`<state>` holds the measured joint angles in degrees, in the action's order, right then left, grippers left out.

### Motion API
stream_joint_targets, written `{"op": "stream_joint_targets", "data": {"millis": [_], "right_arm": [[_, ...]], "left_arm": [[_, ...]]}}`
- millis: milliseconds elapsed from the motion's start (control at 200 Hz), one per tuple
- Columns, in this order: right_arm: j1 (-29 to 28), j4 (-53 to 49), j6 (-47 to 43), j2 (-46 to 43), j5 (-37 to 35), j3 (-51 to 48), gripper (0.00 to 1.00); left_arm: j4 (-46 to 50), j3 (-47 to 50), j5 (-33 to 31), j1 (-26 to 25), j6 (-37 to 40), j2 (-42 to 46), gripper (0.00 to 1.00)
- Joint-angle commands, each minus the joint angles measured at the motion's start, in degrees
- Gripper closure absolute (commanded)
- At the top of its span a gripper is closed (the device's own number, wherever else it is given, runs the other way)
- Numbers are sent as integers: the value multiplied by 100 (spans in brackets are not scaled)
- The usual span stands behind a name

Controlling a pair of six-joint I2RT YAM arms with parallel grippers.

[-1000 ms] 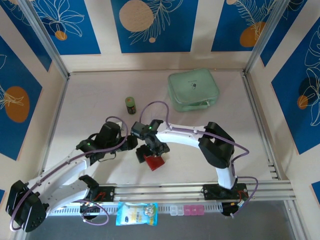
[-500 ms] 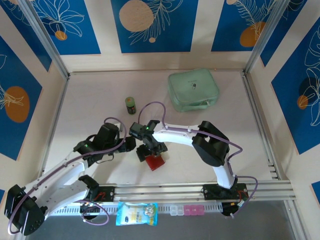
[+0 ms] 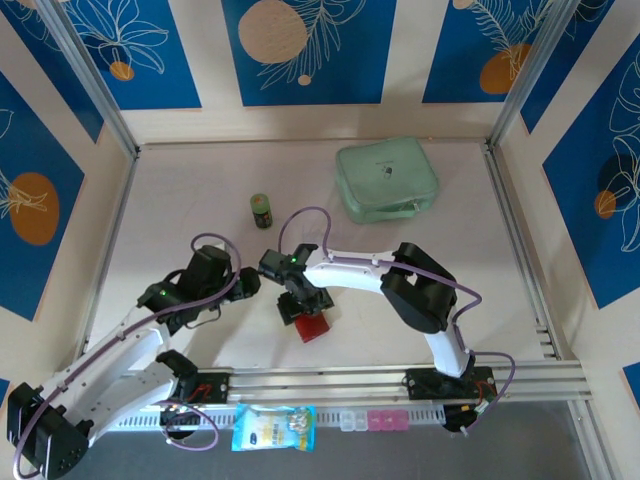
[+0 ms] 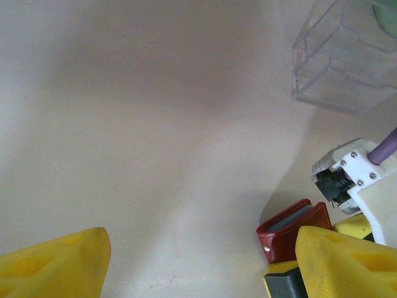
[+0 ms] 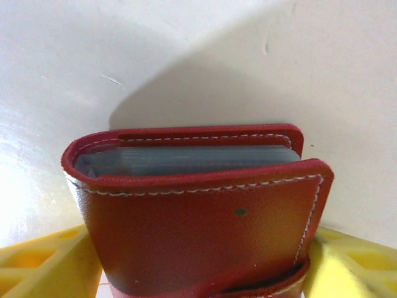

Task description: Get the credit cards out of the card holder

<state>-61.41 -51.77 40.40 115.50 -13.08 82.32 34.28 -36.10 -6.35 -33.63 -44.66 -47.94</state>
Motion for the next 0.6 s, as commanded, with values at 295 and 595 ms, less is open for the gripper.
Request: {"op": "stream_joint_targets", "data": {"millis": [295, 595], "right_arm": [[725, 47, 1398, -331, 158, -243, 25], [850, -177, 1470, 30, 219, 264, 21]], "left_arm": [[-159, -261, 662, 118, -227, -855, 9], [-1293, 113, 1724, 118, -573, -1064, 15]]}}
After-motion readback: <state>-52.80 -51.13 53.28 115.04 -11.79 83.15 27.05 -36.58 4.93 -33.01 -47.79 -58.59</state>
